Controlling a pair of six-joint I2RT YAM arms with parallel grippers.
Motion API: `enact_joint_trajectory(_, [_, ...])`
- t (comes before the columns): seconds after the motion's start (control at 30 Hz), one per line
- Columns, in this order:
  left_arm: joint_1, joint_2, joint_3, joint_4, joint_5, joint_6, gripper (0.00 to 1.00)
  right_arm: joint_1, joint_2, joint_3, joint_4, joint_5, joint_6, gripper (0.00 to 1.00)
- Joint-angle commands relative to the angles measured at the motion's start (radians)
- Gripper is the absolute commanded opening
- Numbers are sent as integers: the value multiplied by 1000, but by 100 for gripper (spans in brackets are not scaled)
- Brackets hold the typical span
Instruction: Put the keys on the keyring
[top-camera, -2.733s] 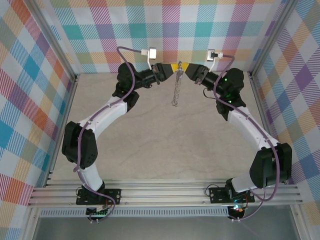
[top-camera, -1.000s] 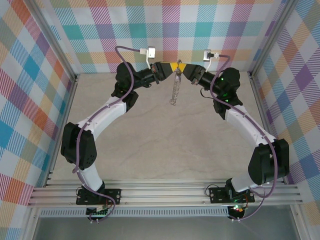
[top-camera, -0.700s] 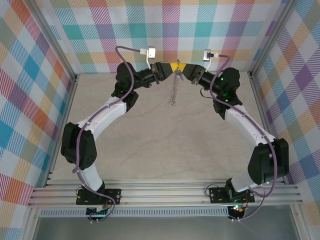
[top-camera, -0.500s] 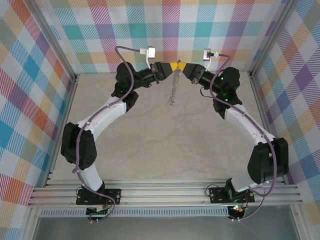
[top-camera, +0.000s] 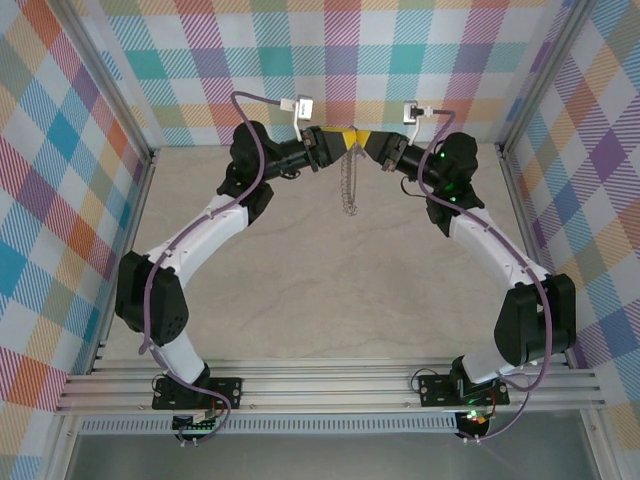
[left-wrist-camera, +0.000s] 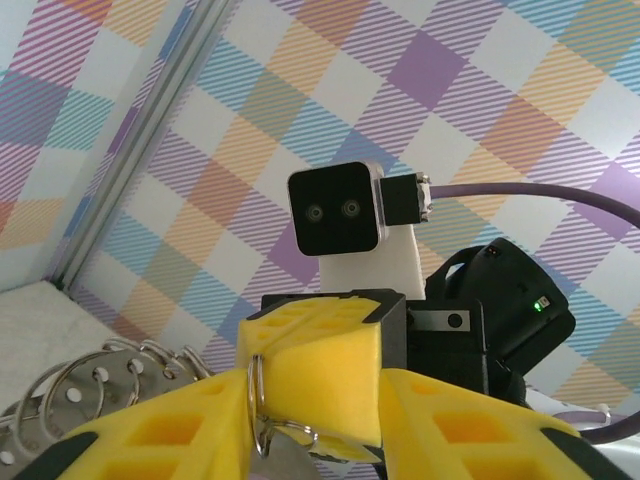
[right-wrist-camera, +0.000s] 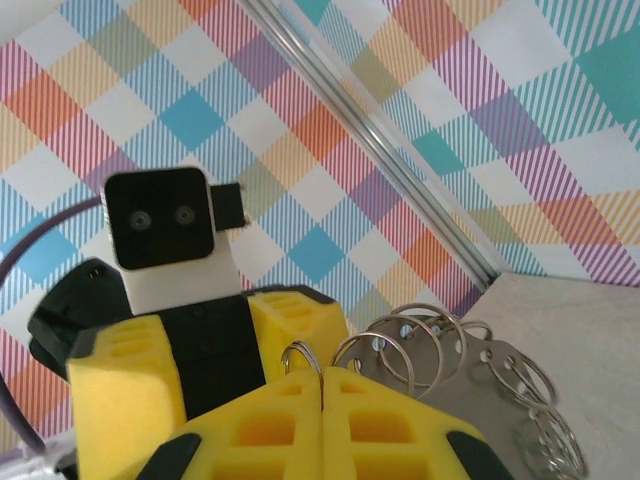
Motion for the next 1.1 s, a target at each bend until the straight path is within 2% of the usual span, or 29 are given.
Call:
enact_joint_trajectory(0.0, [20,-62,48,-68,51,95,41,-21,-29,16,-83,-69,-94,0])
enact_joint_trajectory(0.33, [80,-19,214,-388,230,297,46,-47,-49,100,-366,-224,-340,0])
enact_joint_trajectory(0.53, [86,53,385,-723,352,504,43,-54,-42,127,-432,-271,-402,0])
enact_joint_trajectory(0.63, [86,89,455,-878,379,587,40,-56,-37,129,-427,-292,-405,0])
enact_joint_trajectory(1.07, [90,153,504,-949,380,630,39,-58,-42,116,-397,-329,-391,0])
